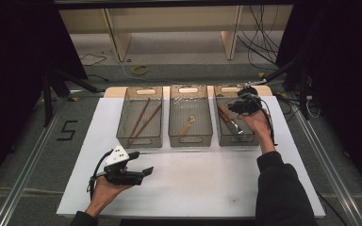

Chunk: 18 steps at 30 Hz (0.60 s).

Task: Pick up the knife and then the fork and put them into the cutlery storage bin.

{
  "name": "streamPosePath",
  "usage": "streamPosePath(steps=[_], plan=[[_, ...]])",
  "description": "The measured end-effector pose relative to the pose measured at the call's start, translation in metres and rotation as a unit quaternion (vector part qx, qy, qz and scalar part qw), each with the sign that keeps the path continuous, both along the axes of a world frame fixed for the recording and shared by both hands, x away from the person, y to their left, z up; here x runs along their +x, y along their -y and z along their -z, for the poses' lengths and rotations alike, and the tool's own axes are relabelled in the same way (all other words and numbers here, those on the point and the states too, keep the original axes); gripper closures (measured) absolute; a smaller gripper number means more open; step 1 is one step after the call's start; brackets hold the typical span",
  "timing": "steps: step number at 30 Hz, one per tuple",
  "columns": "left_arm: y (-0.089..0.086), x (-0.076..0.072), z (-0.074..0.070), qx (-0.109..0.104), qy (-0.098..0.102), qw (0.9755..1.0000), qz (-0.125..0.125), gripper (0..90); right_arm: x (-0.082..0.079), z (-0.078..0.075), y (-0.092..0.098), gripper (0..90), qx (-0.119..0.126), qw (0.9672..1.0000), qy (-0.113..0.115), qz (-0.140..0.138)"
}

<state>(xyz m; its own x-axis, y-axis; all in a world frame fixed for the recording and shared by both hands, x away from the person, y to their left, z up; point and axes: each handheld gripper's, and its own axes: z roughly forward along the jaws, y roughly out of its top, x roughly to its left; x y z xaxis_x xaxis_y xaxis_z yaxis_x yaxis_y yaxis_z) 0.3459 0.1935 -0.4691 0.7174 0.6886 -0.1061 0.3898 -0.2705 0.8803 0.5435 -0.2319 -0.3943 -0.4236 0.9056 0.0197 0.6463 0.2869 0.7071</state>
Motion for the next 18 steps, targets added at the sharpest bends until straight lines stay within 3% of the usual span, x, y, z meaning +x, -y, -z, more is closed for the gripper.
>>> streamPosePath(steps=[4,10,13,18], plan=[[0.000,0.000,0.000,-0.003,-0.002,1.0000,-0.001,18.0,-0.009,-0.005,-0.005,53.4,-0.002,0.9998,0.008,-0.021],[-0.001,0.001,0.000,-0.006,-0.004,1.0000,0.001,18.0,-0.031,-0.012,-0.011,46.5,0.036,0.9975,0.023,-0.056],[-0.002,0.001,0.001,-0.020,-0.012,0.9997,0.004,18.0,-0.045,-0.012,-0.015,44.5,0.049,0.9956,0.030,-0.075],[-0.002,0.001,0.001,-0.026,-0.013,0.9996,0.006,18.0,-0.068,-0.009,-0.021,39.6,0.066,0.9924,0.040,-0.096]])
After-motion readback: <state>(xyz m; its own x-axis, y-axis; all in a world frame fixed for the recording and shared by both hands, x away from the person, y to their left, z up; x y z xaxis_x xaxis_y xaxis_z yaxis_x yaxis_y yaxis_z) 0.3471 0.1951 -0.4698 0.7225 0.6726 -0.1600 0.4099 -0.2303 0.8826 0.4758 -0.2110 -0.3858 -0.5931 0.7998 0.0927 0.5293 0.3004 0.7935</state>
